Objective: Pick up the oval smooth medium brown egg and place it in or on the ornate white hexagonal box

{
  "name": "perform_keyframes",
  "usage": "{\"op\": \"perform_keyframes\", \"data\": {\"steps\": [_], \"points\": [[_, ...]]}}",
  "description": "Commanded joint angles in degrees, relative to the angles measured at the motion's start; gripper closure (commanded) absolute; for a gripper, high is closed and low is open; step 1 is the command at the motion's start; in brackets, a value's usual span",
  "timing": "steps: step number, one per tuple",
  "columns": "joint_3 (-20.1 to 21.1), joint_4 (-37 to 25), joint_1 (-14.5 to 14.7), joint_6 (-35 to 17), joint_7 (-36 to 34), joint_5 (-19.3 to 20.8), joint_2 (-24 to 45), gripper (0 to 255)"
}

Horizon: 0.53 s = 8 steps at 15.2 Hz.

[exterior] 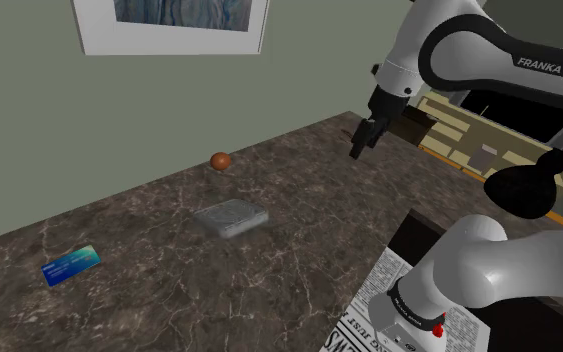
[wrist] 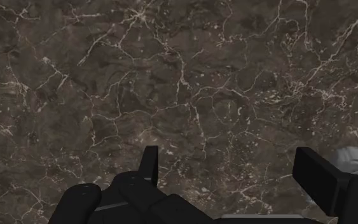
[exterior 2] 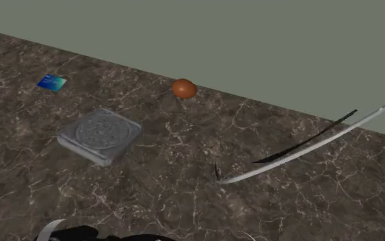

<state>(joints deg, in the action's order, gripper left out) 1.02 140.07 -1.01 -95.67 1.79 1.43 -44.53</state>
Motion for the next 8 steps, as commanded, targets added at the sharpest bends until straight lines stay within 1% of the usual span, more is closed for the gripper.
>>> {"op": "perform_keyframes", "data": {"steps": [1, 5, 8], "points": [[0.0, 0.0, 0.0, 0.0, 0.0, 0.0, 0.0, 0], [4.6, -1.4, -0.1, -5.4, -7.4, -1.6, 6.9, 0], [7.8, -3.5, -0.4, -9.1, -13.0, -2.0, 12.9, 0]]}}
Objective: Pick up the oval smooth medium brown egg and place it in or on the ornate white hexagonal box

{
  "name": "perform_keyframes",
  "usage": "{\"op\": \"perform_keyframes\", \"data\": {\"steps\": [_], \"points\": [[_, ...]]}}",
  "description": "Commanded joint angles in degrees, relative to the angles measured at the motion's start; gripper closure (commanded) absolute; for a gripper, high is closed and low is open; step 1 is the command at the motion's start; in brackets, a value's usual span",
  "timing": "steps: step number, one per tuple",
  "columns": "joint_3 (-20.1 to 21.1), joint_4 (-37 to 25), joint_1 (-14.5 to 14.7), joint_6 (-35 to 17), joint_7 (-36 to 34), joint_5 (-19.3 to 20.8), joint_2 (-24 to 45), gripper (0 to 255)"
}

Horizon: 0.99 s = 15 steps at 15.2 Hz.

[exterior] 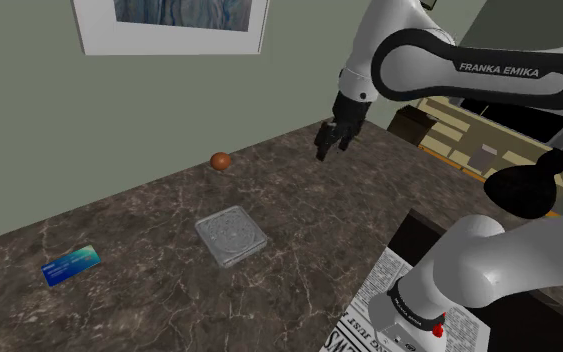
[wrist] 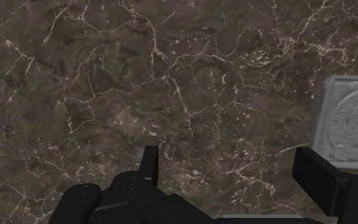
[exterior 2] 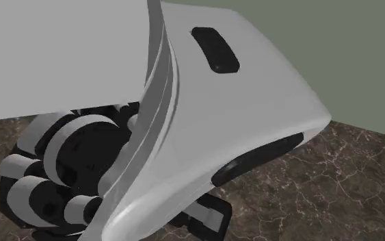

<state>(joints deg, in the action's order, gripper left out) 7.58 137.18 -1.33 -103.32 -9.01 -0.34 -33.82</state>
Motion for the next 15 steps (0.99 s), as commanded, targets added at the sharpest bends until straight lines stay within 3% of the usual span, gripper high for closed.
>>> {"op": "perform_keyframes", "data": {"steps": [1, 7, 15], "points": [[2.3, -1.6, -0.2, -2.6, -4.1, -0.2, 4.2, 0], [7.9, -8.9, -1.5, -8.0, -15.8, 2.2, 17.7, 0], [11.8, -23.9, -1.4, -10.1, -31.8, 10.1, 37.5, 0]]}}
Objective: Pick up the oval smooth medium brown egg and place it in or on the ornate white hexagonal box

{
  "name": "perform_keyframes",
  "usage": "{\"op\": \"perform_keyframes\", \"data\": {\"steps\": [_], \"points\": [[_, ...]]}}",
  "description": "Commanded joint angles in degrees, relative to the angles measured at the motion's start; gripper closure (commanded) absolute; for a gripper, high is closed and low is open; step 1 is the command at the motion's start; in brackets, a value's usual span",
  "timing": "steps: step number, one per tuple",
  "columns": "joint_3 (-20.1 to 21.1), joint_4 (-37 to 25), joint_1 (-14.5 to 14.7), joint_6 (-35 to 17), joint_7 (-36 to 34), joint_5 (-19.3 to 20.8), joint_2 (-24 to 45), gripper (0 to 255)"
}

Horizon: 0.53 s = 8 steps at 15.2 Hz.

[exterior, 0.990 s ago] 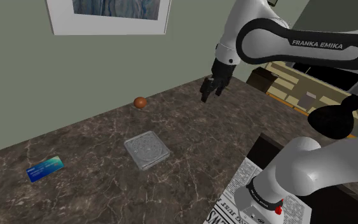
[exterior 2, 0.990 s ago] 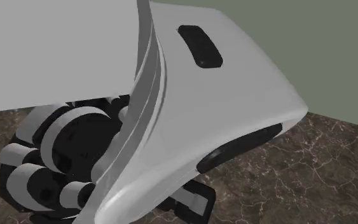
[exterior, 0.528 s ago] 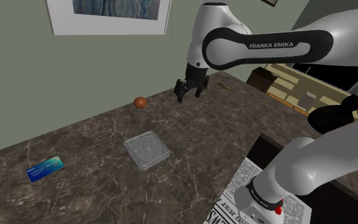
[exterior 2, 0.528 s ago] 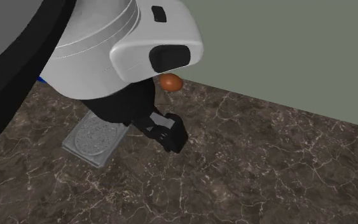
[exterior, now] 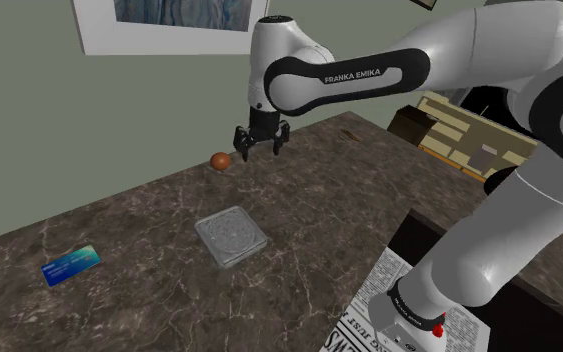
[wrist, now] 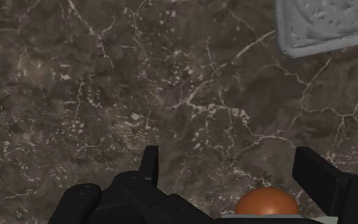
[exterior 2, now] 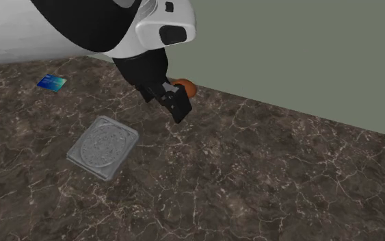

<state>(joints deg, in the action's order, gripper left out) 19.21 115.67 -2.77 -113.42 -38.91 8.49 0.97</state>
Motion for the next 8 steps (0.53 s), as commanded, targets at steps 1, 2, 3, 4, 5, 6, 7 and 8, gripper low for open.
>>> {"op": "perform_keyframes", "data": {"steps": [1, 2, 3, 4, 5, 6, 7, 8], "points": [[0.2, -4.6, 0.3, 0.2, -3.7, 2.4, 5.3, 0], [0.2, -7.0, 0.8, 0.4, -5.5, 3.5, 7.9, 0], [0.1, -9.5, 1.2, 0.8, -7.2, 4.6, 10.4, 0], [-0.1, -12.1, 1.8, 1.3, -8.7, 5.6, 13.0, 0], [-0.4, -14.9, 2.4, 1.8, -10.2, 6.6, 15.6, 0], [-0.7, -17.7, 3.0, 2.5, -11.6, 7.5, 18.2, 0], [-1.0, -20.7, 3.7, 3.2, -12.9, 8.3, 20.8, 0], [-1.4, -23.8, 4.4, 4.0, -14.0, 9.1, 23.5, 0]]}}
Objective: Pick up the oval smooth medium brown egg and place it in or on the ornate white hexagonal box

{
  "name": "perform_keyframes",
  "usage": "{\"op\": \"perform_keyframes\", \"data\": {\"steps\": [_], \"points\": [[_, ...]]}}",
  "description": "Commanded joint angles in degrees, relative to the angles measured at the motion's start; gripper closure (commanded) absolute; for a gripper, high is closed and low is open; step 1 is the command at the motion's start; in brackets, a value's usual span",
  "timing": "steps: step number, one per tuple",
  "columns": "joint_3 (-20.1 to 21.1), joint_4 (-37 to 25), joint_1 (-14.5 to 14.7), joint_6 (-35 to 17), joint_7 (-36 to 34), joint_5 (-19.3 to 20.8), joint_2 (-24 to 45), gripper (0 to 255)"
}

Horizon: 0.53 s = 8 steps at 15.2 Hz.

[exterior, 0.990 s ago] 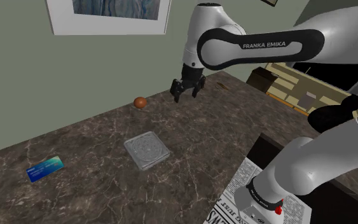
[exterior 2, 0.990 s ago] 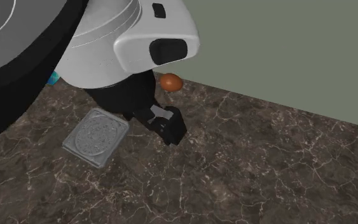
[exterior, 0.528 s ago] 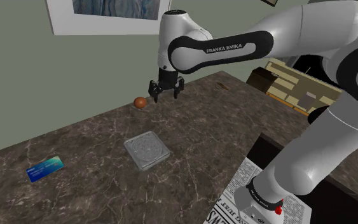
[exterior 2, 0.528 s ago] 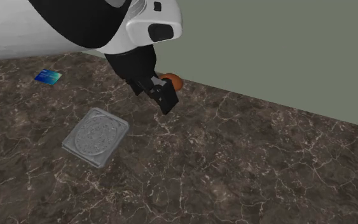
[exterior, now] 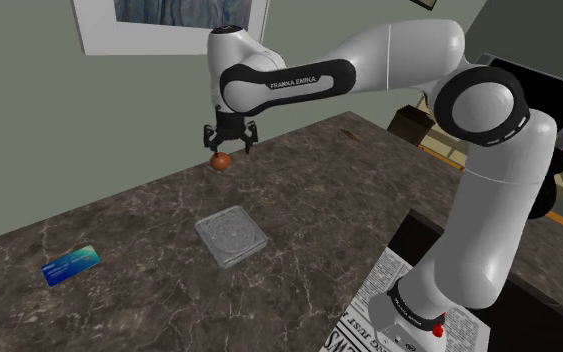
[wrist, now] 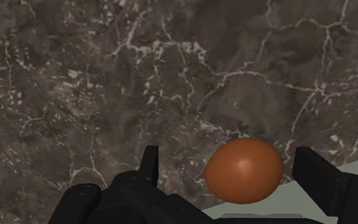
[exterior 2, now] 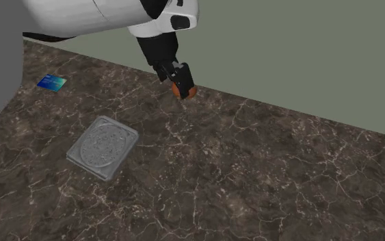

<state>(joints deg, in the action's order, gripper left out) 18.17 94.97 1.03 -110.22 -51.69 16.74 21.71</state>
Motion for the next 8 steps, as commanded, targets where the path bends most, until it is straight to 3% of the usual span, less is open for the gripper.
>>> {"op": "perform_keyframes", "data": {"steps": [1, 4, 8], "points": [[-0.9, -6.4, 1.4, 1.7, -2.3, 1.5, 5.4, 0], [-2.1, -15.2, 3.2, 4.2, -4.4, 2.9, 12.2, 0], [-2.4, -13.1, 2.9, 1.5, -4.7, 3.2, 12.7, 0]]}}
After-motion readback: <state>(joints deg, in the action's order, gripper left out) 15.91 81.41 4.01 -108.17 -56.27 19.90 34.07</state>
